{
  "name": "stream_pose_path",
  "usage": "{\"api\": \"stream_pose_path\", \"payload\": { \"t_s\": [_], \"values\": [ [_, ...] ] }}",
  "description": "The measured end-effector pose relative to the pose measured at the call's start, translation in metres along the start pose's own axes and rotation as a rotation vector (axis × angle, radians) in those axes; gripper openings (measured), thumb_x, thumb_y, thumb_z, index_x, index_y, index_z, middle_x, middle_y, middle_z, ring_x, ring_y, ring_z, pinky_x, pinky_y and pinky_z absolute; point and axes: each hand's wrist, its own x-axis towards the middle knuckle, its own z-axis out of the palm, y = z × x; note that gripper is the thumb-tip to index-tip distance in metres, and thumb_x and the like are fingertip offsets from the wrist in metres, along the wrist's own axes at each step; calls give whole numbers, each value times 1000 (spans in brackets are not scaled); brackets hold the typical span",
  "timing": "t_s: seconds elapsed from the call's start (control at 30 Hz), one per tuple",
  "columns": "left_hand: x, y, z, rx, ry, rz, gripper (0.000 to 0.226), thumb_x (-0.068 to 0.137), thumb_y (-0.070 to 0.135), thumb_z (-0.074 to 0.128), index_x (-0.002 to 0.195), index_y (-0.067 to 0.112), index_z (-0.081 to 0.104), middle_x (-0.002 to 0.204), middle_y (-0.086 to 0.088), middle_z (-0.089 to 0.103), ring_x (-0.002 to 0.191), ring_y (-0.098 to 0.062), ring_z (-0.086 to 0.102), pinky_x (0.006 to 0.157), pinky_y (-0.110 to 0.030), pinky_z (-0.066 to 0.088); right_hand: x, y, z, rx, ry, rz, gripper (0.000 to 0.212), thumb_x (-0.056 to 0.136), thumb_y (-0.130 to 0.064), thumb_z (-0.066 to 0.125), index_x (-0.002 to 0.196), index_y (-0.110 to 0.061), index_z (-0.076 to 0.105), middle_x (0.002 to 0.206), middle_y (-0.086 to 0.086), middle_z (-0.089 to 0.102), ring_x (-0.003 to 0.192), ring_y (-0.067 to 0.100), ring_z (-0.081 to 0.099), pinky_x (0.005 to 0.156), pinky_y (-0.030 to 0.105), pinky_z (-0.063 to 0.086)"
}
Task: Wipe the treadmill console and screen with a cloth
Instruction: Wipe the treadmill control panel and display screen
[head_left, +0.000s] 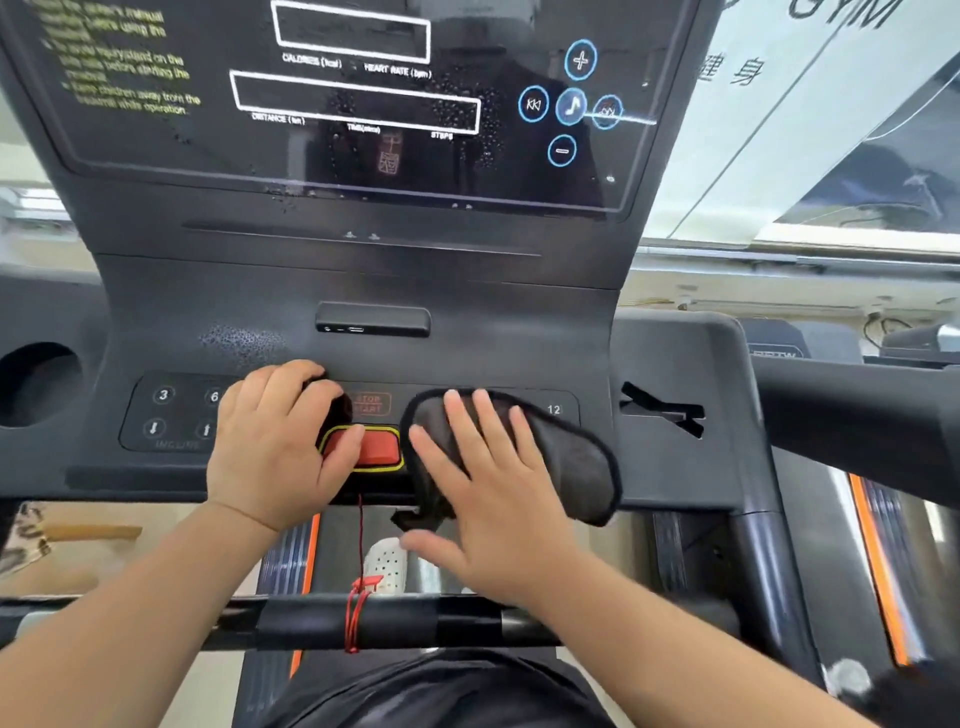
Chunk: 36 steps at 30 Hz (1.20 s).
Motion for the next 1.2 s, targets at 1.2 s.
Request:
{"api": "stream_pose_path", "payload": {
  "t_s": [1.2],
  "values": [
    [2,3,-6,27,-48,-9,43,84,41,48,99,6,69,107,-14,66,97,-40,60,84,-46,38,1,64,-14,-16,22,379,105,90,-84,0,164,-10,11,171,21,-4,158,38,-10,127,58,0]
  ]
}}
